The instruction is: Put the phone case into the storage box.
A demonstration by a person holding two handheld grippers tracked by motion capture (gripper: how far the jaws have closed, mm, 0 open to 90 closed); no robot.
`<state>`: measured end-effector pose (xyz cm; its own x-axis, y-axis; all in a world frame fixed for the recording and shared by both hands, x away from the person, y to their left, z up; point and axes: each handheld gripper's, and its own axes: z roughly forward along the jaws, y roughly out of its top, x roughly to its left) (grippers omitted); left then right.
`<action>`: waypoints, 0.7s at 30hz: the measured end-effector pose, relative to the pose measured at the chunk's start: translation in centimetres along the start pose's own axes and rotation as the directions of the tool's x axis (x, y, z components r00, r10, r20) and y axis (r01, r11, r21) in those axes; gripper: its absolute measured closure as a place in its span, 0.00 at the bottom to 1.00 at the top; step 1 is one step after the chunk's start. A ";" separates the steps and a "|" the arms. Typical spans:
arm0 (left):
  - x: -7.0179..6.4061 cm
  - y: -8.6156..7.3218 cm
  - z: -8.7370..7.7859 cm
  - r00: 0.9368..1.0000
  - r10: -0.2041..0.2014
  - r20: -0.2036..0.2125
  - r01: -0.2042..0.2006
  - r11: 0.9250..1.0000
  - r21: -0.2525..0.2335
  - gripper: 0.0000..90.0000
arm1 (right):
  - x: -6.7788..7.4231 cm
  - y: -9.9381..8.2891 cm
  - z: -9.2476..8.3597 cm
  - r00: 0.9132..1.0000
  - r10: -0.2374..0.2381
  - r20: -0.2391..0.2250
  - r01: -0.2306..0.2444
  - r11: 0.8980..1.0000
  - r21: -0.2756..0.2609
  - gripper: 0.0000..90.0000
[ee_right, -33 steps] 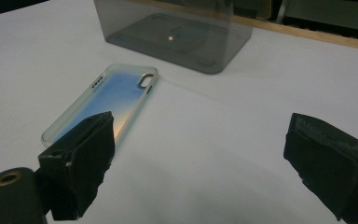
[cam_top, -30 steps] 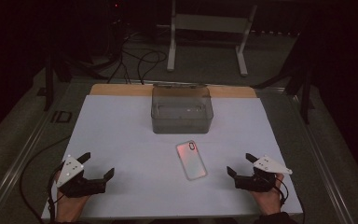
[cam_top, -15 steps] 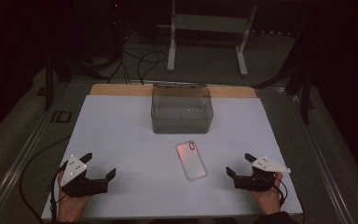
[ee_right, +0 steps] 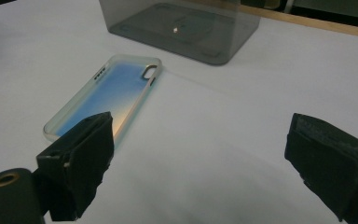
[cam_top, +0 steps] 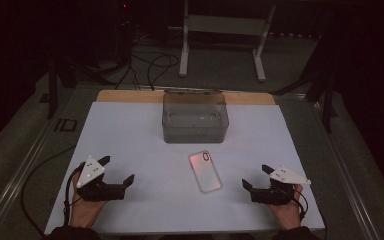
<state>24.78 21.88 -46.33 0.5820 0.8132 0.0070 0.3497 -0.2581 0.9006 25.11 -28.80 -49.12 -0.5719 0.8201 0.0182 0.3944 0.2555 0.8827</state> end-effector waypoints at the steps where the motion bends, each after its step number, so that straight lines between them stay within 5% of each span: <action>1: 0.0 0.2 0.2 1.000 0.009 0.003 -0.009 1.000 0.003 0.00 | 0.0 0.0 0.0 1.000 -0.001 -0.002 0.001 1.000 0.000 0.09; 21: -0.4 2.5 4.0 0.998 0.041 0.053 -0.041 0.999 0.010 0.00 | 0.0 0.0 0.1 1.000 0.001 -0.006 -0.001 1.000 0.008 0.09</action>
<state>28.36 18.76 -45.83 0.6341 0.7730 0.0205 0.3325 -0.2965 0.8953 25.17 -28.74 -49.16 -0.5759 0.8172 0.0219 0.4006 0.2588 0.8789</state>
